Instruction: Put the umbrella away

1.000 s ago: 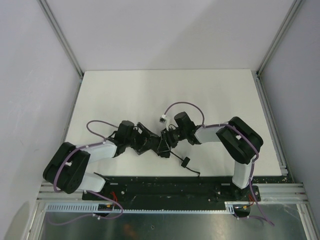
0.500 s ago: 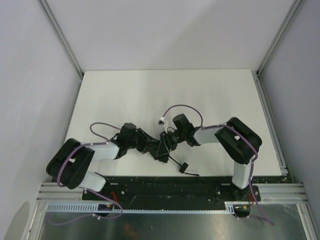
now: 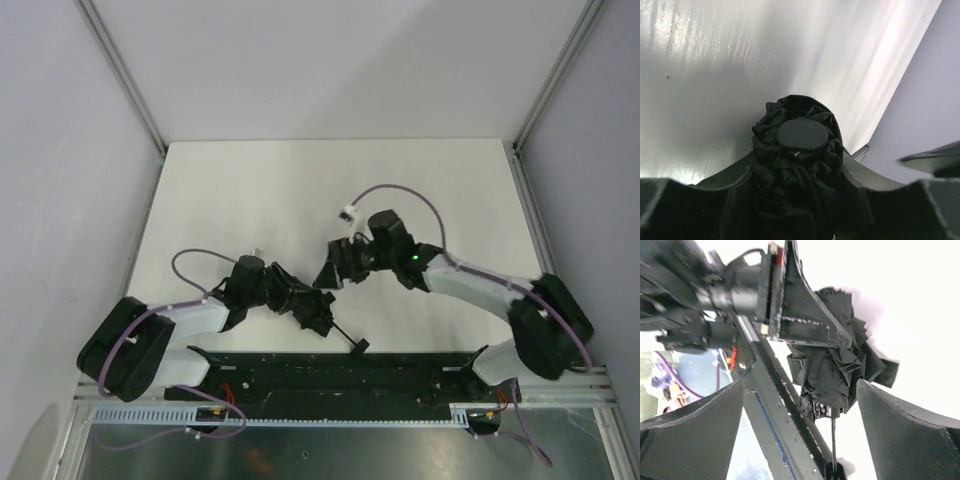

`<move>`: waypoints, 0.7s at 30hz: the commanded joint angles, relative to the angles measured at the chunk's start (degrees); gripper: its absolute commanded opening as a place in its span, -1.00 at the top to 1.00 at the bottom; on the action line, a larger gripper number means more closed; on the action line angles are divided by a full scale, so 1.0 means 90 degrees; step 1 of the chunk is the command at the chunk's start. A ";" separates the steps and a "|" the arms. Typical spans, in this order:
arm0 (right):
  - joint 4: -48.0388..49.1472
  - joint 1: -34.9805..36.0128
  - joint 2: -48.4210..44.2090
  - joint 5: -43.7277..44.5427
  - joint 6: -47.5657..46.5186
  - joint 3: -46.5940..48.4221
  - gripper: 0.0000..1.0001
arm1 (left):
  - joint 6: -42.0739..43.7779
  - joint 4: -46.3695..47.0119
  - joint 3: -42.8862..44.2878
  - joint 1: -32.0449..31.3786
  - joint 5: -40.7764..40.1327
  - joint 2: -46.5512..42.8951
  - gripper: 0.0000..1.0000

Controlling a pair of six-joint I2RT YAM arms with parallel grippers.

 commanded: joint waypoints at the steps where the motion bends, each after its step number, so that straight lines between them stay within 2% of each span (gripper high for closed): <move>1: -0.0495 -0.0518 -0.1247 0.0801 0.0870 -0.0148 -0.96 | 0.0255 0.0464 -0.0121 -0.0031 0.0280 -0.0621 1.00; 6: -0.0393 -0.1314 -0.2393 0.1020 0.1994 -0.0814 -0.99 | 0.0358 0.0822 -0.0157 -0.0026 0.0622 -0.1395 1.00; 12: -0.0313 -0.1723 -0.2592 0.0835 0.2839 -0.1215 -0.92 | 0.0286 0.1479 -0.0171 0.0043 0.0917 -0.2418 1.00; 21: 0.2091 -0.1781 -0.3231 0.1328 0.5558 -0.2754 -0.86 | -0.0597 0.1844 0.0414 0.0075 0.0972 -0.3302 1.00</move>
